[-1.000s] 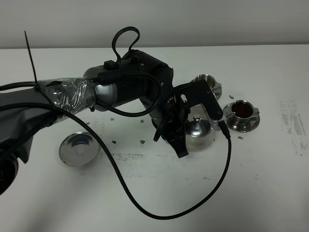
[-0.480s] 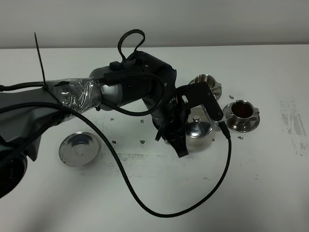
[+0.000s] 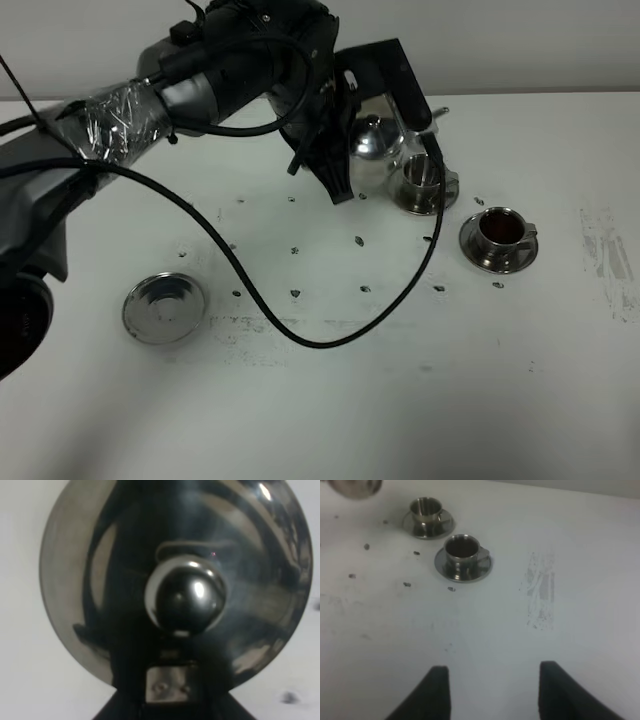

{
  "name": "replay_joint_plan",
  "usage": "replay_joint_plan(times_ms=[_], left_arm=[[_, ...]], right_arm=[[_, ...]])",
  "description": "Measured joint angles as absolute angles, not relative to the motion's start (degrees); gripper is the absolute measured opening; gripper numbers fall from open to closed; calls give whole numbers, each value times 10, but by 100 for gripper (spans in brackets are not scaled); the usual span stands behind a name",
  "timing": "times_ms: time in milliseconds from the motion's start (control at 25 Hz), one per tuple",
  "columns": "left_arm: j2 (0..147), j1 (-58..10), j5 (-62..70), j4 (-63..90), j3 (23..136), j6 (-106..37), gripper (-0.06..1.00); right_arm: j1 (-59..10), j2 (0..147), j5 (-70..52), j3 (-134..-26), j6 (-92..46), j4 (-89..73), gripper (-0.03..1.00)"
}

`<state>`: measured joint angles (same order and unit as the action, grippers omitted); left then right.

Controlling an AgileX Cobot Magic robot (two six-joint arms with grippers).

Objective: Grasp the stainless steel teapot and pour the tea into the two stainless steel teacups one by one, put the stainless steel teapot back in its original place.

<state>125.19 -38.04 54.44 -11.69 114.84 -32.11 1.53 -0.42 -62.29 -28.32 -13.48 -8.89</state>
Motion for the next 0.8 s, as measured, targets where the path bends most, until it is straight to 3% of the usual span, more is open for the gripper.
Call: replay_joint_plan(times_ms=[400,800], left_arm=[[1352,-347,580,-134,1269,-424,19],[1364,-331,584,-165,1284,-530,19]], right_arm=[[15,-4,-623,-283,-134,-89,42],[15,-4,-623,-283,-134,-89,42]])
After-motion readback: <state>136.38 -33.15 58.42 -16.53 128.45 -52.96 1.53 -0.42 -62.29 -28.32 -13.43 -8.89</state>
